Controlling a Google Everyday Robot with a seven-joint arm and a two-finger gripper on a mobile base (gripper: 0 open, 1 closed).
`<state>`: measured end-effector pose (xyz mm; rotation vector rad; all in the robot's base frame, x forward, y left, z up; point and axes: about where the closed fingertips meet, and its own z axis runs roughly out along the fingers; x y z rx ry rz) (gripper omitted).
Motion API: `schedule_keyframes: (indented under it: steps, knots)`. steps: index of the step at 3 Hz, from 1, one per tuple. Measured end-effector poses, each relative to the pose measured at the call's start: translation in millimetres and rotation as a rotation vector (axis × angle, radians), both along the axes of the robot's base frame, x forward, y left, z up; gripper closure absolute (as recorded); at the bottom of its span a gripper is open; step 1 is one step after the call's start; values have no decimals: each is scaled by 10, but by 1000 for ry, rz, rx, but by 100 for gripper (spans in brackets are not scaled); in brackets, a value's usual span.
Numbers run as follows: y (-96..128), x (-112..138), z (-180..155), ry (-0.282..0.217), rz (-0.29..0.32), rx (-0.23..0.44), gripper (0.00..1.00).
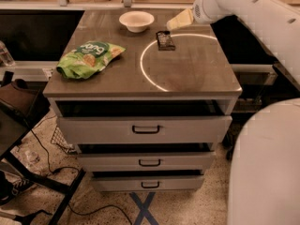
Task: Pick rxbar chocolate
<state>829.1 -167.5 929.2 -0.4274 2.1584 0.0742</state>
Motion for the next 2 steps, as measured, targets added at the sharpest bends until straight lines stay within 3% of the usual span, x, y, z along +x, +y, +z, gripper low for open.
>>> schedule_keyframes:
  steps: [2]
  knots:
    - [228,287,-335,89,-15,30,0]
